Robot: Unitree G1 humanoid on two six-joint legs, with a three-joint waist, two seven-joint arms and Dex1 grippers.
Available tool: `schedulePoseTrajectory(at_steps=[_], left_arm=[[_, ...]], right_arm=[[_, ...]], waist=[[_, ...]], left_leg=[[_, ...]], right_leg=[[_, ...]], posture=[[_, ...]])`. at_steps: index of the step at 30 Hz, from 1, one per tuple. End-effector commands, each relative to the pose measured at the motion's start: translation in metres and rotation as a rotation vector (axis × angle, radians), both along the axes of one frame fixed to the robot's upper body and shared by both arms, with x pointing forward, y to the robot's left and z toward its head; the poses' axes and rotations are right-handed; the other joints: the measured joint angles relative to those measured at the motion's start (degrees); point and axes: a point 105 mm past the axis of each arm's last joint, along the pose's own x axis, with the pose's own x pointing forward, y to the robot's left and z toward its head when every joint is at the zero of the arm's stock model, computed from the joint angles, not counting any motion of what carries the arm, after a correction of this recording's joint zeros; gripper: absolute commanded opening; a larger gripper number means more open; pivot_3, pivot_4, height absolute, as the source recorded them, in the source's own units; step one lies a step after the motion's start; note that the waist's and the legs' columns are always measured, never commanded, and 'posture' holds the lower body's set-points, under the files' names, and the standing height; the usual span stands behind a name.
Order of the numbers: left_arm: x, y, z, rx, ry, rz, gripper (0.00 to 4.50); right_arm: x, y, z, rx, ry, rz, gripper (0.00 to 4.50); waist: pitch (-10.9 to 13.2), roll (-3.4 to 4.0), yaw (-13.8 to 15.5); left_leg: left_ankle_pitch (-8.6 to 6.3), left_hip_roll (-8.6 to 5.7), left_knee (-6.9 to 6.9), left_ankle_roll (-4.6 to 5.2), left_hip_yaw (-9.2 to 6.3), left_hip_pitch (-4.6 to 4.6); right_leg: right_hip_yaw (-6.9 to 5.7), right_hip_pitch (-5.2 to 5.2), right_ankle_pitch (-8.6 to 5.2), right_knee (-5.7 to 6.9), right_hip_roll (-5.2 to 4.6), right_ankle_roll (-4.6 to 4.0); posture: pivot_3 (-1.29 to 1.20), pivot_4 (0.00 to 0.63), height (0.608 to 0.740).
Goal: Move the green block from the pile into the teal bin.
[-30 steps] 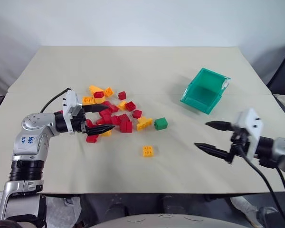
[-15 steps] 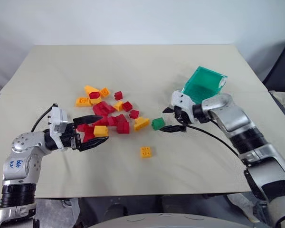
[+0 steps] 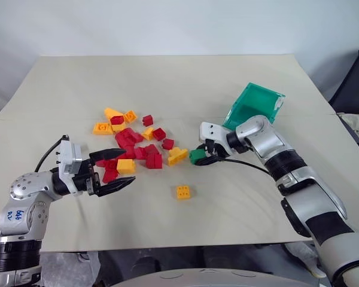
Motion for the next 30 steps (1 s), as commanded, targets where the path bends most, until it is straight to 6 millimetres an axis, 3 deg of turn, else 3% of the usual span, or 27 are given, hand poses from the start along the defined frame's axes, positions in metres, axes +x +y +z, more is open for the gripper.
schedulePoseTrajectory(at_steps=[1,3,8,9,11,13,21,26,30], left_arm=[[0.008,-0.008,0.010,0.002,-0.038,-0.031,4.50],[0.016,-0.013,0.012,-0.007,-0.050,-0.033,4.50],[0.027,-0.025,0.015,-0.034,-0.077,-0.040,4.50],[0.029,-0.027,0.015,-0.036,-0.079,-0.042,4.50],[0.039,-0.045,0.016,-0.046,-0.081,-0.053,4.50],[0.051,-0.060,0.016,-0.043,-0.089,-0.036,4.50],[0.091,-0.092,0.033,-0.059,-0.157,0.061,4.50],[0.099,-0.104,0.046,-0.081,-0.216,0.040,4.50],[0.097,-0.098,0.045,-0.094,-0.195,0.041,4.50]], right_arm=[[0.003,-0.006,0.042,0.138,-0.116,-0.062,1.51],[0.006,-0.017,0.065,0.215,-0.178,-0.162,1.51],[0.006,-0.044,0.091,0.282,-0.261,-0.314,1.51],[0.011,-0.059,0.096,0.283,-0.291,-0.408,1.51],[0.027,-0.110,0.107,0.260,-0.405,-0.692,1.51],[0.031,-0.135,0.112,0.263,-0.476,-0.803,1.51],[0.053,-0.145,0.112,0.295,-0.563,-0.908,1.51],[0.061,-0.143,0.118,0.323,-0.577,-0.921,3.20],[0.054,-0.137,0.123,0.322,-0.575,-0.843,4.46]], waist=[[0.0,0.00,0.1],[0.0,0.03,0.4],[0.0,0.04,0.2],[0.0,0.04,0.2],[0.0,0.03,0.2],[0.0,0.04,0.9],[0.0,0.04,-0.1],[0.0,0.05,-0.1],[0.0,0.05,0.0]], left_leg=[[0.00,0.00,0.00,0.00,-0.01,-0.01],[0.01,-0.03,0.01,-0.01,-0.07,-0.06],[-0.02,-0.02,0.01,-0.03,-0.03,-0.05],[-0.02,-0.01,0.00,-0.04,-0.02,-0.05],[-0.02,-0.02,0.00,-0.04,0.02,-0.05],[-0.01,-0.11,0.01,0.00,0.03,-0.07],[0.02,-0.08,0.01,-0.01,0.24,0.00],[0.07,-0.08,0.00,-0.02,0.38,0.01],[0.04,-0.07,-0.03,0.02,0.39,-0.04]], right_leg=[[-0.01,0.00,0.00,0.00,0.00,0.00],[-0.04,0.00,0.00,0.01,-0.04,0.00],[-0.04,-0.01,0.00,-0.05,-0.01,0.01],[-0.04,-0.01,0.00,-0.06,0.00,0.01],[-0.03,-0.01,0.00,-0.06,0.00,0.01],[0.00,0.00,0.03,-0.06,-0.06,0.05],[0.16,0.00,0.09,-0.12,0.02,0.16],[0.25,-0.03,0.13,-0.16,0.02,0.24],[0.25,-0.03,0.13,-0.24,0.01,0.24]], posture=[[0.00,0.150,0.740],[0.00,0.150,0.740],[0.00,0.150,0.740],[0.00,0.150,0.740],[0.00,0.150,0.740],[0.00,0.150,0.740],[0.00,0.150,0.740],[0.00,0.150,0.740],[0.00,0.150,0.740]])
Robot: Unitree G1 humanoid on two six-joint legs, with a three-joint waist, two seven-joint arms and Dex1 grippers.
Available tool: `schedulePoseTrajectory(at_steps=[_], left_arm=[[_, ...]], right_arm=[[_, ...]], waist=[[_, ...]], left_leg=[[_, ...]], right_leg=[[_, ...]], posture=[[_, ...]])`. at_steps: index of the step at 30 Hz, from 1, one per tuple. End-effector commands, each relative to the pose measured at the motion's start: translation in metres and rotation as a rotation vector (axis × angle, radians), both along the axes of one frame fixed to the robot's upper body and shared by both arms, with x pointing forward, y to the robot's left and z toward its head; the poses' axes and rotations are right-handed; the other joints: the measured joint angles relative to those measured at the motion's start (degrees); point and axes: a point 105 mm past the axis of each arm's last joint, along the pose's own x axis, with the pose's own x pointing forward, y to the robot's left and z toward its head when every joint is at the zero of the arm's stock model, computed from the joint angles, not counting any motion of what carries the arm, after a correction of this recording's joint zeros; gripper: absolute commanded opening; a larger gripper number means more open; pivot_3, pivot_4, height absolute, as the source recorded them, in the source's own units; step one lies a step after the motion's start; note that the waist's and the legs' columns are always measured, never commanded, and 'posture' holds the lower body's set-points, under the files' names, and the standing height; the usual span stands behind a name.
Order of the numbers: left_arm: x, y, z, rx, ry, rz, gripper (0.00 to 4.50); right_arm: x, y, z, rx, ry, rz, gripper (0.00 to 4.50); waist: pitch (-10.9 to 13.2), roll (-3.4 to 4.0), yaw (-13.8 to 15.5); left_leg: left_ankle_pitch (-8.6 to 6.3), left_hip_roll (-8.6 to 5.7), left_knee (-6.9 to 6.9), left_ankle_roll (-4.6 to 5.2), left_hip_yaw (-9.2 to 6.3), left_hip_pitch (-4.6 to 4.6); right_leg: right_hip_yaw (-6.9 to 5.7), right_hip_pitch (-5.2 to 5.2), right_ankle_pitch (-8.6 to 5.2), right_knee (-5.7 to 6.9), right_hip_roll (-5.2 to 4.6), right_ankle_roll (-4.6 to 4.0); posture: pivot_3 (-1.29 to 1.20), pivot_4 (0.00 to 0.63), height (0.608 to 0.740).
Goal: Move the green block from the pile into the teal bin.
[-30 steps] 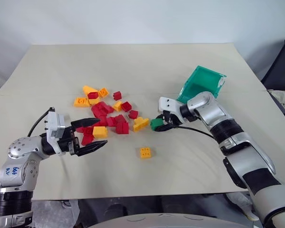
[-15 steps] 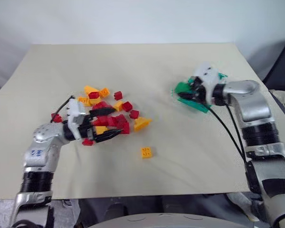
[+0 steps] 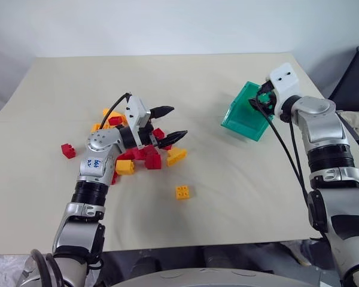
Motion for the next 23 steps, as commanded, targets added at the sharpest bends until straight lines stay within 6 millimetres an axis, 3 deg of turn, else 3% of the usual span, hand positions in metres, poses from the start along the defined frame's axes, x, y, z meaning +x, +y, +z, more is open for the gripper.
schedulePoseTrajectory(at_steps=[1,3,5,9,15,20,23], left_arm=[[-0.003,0.009,0.007,-0.009,-0.023,0.012,4.50],[-0.005,0.022,0.007,-0.005,-0.026,0.047,4.50],[-0.006,0.045,0.005,0.000,0.000,0.130,4.50],[-0.027,0.079,0.002,0.015,0.035,0.168,4.50],[-0.079,0.157,-0.022,0.146,0.151,0.285,4.50],[-0.102,0.203,-0.027,0.156,0.181,0.443,4.50],[-0.114,0.215,-0.023,0.146,0.140,0.538,4.50]], right_arm=[[-0.011,0.002,0.022,-0.016,-0.059,0.072,4.46],[-0.024,0.008,0.022,-0.040,-0.051,0.159,4.46],[-0.049,0.023,0.019,-0.071,-0.048,0.332,4.46],[-0.090,0.035,-0.002,-0.076,0.020,0.533,4.46],[-0.149,0.021,-0.066,-0.070,0.253,0.737,4.46],[-0.158,0.010,-0.084,-0.047,0.298,0.742,4.46],[-0.154,0.009,-0.088,-0.015,0.286,0.710,4.46]], waist=[[0.0,0.00,0.0],[0.0,0.00,0.1],[0.0,0.01,0.1],[0.0,0.00,0.1],[0.0,0.01,0.2],[0.0,-0.02,0.2],[0.0,-0.04,0.1]], left_leg=[[-0.01,-0.01,0.00,0.01,0.00,-0.02],[-0.02,-0.01,0.00,0.03,0.01,-0.05],[-0.03,0.01,0.00,0.04,-0.01,-0.09],[-0.06,0.05,0.00,0.04,-0.05,-0.30],[-0.24,0.07,0.05,0.33,-0.05,-0.28],[-0.30,0.04,0.05,0.42,0.02,0.16],[-0.37,0.07,0.05,0.31,0.06,0.42]], right_leg=[[0.00,-0.01,0.00,-0.01,-0.01,0.00],[0.00,-0.04,0.00,-0.02,-0.02,0.00],[-0.01,-0.08,0.00,-0.03,-0.01,0.00],[-0.04,-0.26,-0.01,-0.04,0.00,0.01],[-0.04,-0.26,-0.01,-0.02,-0.01,0.00],[-0.02,0.10,-0.02,-0.06,-0.08,-0.03],[0.00,0.19,-0.11,0.01,-0.11,-0.18]], posture=[[0.00,0.150,0.740],[0.00,0.150,0.740],[0.00,0.150,0.740],[0.00,0.150,0.740],[0.00,0.150,0.740],[0.00,0.150,0.740],[0.00,0.150,0.740]])
